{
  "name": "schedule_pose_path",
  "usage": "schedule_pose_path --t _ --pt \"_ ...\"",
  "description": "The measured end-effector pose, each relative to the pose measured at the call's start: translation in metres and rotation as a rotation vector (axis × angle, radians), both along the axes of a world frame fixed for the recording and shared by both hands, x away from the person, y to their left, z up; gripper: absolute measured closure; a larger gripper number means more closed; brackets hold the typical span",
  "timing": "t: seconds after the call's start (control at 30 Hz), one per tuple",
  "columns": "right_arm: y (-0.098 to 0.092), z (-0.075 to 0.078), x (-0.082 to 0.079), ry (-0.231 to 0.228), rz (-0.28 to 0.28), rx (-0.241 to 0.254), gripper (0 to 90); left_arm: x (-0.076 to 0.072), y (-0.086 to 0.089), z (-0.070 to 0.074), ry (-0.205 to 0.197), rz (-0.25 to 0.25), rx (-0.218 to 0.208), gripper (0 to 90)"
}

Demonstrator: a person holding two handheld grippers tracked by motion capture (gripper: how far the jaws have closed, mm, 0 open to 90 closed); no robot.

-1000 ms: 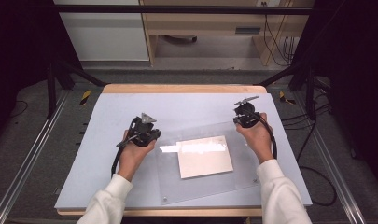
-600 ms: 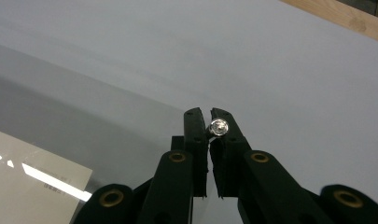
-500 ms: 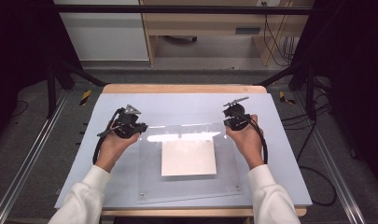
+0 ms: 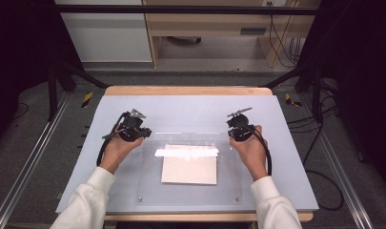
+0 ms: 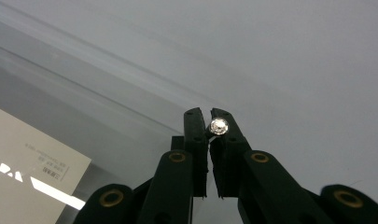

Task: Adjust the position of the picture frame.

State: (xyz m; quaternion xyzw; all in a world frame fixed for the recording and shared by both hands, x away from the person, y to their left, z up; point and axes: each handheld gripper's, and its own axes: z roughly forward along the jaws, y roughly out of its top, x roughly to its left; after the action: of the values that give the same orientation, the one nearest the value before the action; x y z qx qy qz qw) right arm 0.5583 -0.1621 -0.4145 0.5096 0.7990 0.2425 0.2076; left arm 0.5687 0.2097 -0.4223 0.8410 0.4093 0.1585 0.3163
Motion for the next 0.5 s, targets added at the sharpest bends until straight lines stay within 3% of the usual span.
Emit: schedule_pose_path --t 0.1,0.2,0.5 --pt "0.001 -0.003 0.001 -0.005 0.005 0.003 85.7 0.000 0.000 -0.005 -0.002 0.014 -0.012 82.9" --pt "0.000 -0.007 0.002 -0.004 0.000 0.015 85.7 -0.001 -0.001 -0.006 -0.007 0.014 0.015 83.3" --pt "-0.001 -0.022 0.004 -0.019 0.002 0.036 85.6 -0.003 -0.002 -0.018 0.000 0.036 0.015 84.0"
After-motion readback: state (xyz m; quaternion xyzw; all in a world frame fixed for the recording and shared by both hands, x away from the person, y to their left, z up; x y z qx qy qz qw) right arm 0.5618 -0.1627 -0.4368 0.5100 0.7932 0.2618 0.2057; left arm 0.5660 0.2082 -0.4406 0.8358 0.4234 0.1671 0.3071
